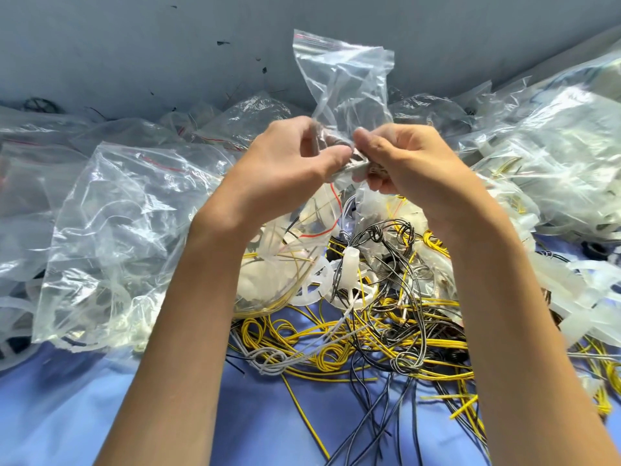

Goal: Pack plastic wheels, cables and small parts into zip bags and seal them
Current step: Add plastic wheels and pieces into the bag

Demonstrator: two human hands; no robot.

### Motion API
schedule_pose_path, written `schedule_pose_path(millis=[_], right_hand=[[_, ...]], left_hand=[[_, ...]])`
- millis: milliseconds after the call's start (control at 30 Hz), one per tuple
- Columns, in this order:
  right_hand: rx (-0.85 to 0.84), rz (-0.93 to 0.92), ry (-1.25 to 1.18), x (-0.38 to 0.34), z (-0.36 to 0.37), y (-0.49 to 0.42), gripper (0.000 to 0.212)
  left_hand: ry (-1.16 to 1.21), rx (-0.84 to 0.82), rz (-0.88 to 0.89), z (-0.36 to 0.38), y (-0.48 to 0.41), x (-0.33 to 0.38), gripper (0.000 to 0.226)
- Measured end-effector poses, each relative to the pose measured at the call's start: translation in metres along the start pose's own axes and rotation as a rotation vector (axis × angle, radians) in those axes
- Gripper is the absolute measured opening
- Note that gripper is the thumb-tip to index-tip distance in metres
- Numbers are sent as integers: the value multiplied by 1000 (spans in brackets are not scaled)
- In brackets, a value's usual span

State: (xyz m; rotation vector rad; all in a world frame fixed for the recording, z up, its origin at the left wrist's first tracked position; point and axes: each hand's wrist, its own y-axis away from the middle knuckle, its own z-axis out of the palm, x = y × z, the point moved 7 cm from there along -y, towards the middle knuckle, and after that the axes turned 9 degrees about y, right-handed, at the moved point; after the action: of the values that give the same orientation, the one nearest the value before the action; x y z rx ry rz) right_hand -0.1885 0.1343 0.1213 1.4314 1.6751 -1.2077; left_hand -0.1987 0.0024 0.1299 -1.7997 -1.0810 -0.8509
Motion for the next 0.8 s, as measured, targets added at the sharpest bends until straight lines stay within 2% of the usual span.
schedule_pose_path(millis=[133,333,667,800], right_hand=[[-63,-20,-19,-1,3,1,16],[-126,-25,15,0,3,3,1],[-134,-20,65,1,7,2,7],[-105,-60,35,-2,8,1,12]], left_hand=[[-40,42,25,-4,-3,-3,31],[-92,7,10,-1,-2,-7,14],[-97,-21,-9,3,-2,-7,4],[-22,-23,-13,3,-1,-4,12]])
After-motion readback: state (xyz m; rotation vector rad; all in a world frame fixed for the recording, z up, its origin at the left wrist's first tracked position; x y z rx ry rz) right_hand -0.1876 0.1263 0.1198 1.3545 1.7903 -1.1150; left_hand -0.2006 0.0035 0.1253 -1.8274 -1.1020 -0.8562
